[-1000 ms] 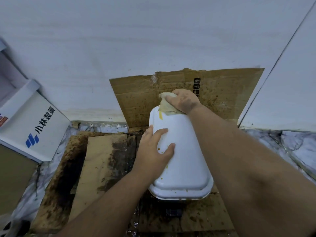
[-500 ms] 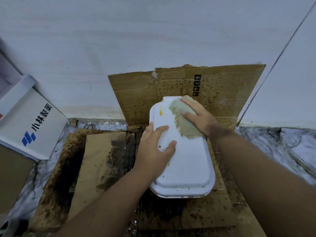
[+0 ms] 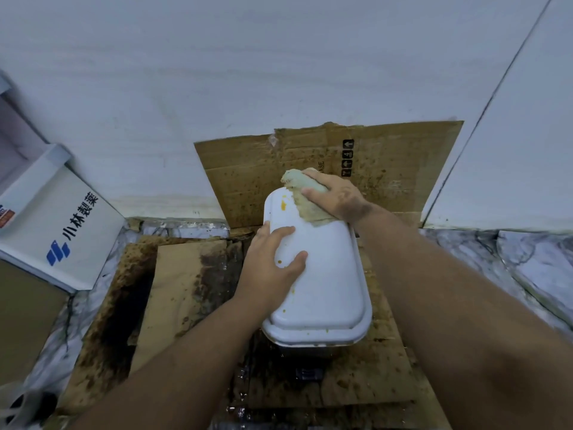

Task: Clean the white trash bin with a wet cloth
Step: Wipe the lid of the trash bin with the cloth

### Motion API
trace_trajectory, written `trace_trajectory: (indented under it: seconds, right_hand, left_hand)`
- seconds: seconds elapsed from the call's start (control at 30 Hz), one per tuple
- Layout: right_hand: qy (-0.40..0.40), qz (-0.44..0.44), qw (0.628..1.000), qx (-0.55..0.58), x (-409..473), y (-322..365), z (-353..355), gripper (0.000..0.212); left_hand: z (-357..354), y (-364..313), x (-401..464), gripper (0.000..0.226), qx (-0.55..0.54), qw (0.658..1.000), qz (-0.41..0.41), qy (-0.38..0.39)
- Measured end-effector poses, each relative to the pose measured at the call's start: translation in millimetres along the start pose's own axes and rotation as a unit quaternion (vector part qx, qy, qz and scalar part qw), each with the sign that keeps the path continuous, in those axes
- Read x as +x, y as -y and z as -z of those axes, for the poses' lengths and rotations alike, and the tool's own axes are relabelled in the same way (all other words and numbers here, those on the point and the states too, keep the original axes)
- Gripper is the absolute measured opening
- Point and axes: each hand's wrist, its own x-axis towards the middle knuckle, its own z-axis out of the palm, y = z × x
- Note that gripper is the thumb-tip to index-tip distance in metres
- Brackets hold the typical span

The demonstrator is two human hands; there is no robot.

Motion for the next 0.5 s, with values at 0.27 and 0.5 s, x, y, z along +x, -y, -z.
trace_trajectory:
  seconds: [0.27, 0.5]
  right_hand:
    - [-0.054, -0.019, 0.959, 0.278, -122, -43, -41, 0.055]
    - [-0.287, -0.019, 0.942, 0.173, -254, 0, -107, 0.046]
  left_hand:
    - [-1, 0, 0, 0.049, 0.001, 1.0, -0.01, -0.008]
    - [-1, 4, -2, 0.05, 0.012, 1.0, -0.006, -0.007]
